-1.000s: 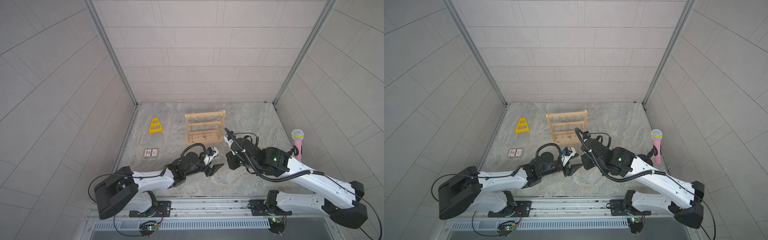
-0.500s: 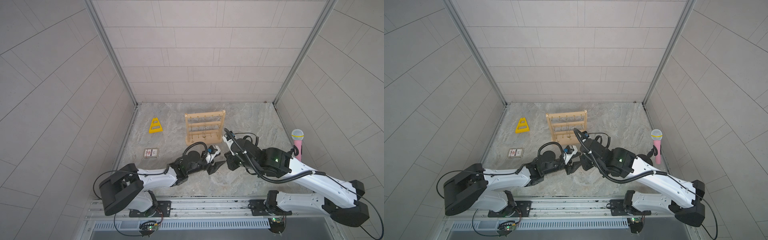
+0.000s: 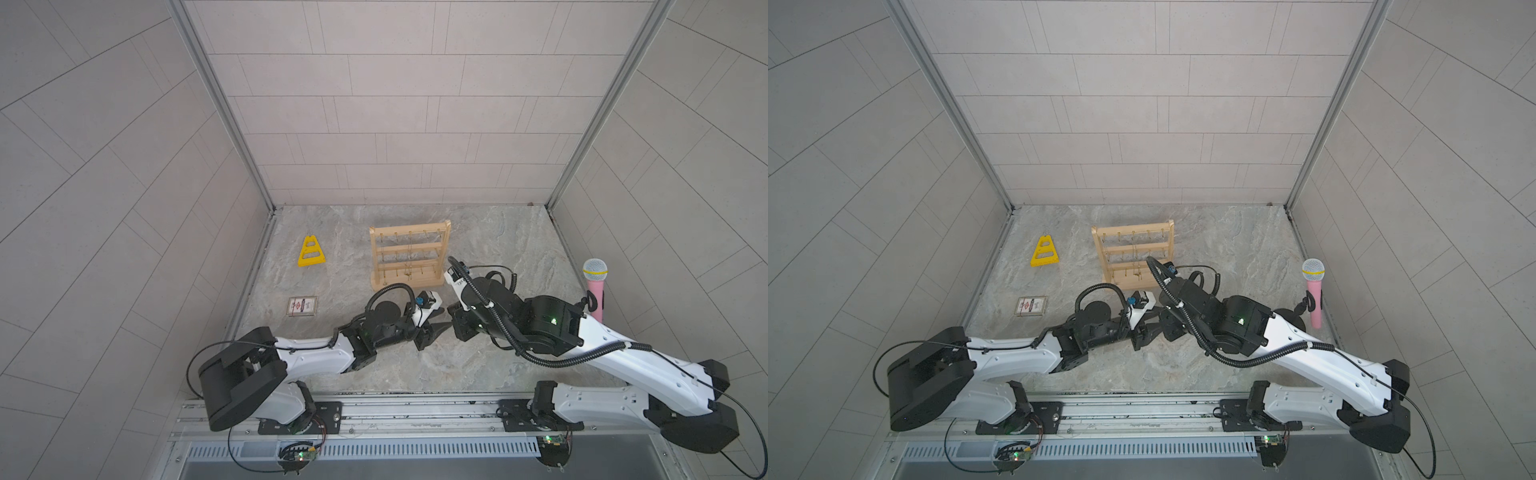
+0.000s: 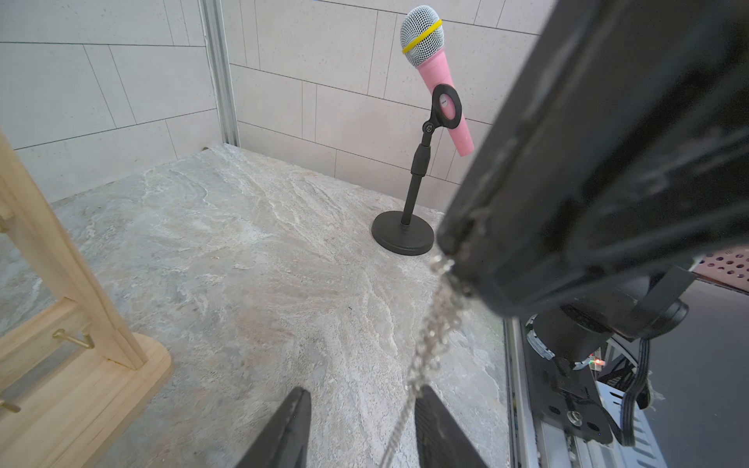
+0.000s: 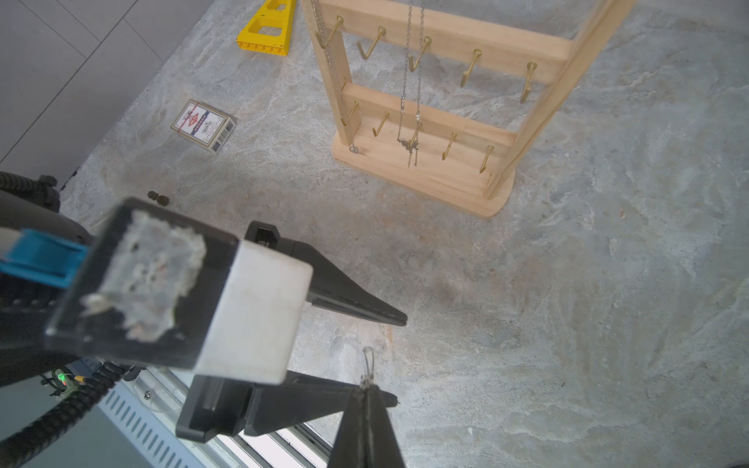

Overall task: Hang the necklace on the jewelry display stand
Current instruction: Pick up the necklace from the center of the board.

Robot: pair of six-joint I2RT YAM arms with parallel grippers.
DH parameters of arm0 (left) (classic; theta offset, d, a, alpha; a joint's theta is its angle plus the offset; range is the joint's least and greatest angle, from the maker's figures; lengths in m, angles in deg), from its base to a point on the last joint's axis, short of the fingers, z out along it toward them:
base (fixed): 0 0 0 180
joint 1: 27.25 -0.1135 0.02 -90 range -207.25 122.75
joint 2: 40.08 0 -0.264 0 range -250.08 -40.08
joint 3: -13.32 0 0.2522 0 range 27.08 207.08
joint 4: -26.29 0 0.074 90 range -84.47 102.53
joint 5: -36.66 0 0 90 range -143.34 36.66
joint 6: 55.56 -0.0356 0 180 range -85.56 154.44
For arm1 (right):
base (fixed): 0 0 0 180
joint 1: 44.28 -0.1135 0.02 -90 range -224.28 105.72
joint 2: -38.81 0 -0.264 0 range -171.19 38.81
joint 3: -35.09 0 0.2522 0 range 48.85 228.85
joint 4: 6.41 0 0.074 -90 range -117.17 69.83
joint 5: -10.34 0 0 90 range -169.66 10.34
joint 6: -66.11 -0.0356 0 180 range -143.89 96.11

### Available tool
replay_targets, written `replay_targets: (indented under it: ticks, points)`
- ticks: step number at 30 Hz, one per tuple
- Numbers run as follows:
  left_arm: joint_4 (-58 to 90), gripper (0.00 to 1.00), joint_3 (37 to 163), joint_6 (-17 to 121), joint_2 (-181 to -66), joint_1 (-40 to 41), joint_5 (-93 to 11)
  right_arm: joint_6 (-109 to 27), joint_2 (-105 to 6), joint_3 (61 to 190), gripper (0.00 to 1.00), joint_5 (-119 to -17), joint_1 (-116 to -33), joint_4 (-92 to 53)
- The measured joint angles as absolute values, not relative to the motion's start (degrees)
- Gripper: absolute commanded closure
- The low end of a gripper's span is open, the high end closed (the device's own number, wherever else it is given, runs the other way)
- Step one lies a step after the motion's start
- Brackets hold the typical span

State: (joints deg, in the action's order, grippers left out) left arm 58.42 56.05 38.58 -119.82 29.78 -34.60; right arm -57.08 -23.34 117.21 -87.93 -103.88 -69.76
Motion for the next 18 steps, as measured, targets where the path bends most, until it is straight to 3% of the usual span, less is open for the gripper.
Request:
replay_targets:
  ticks: [7, 18]
  points:
    - [58.68, 0.73, 56.05, 39.26, -119.82, 29.78, -33.53, -57.04, -23.49, 117.41, 1.00, -87.95, -103.88, -69.56]
    - [59.45, 0.72, 56.05, 39.74, -119.82, 29.78, -32.98, -57.02, -23.49, 117.43, 1.00, -88.13, -103.92, -69.38]
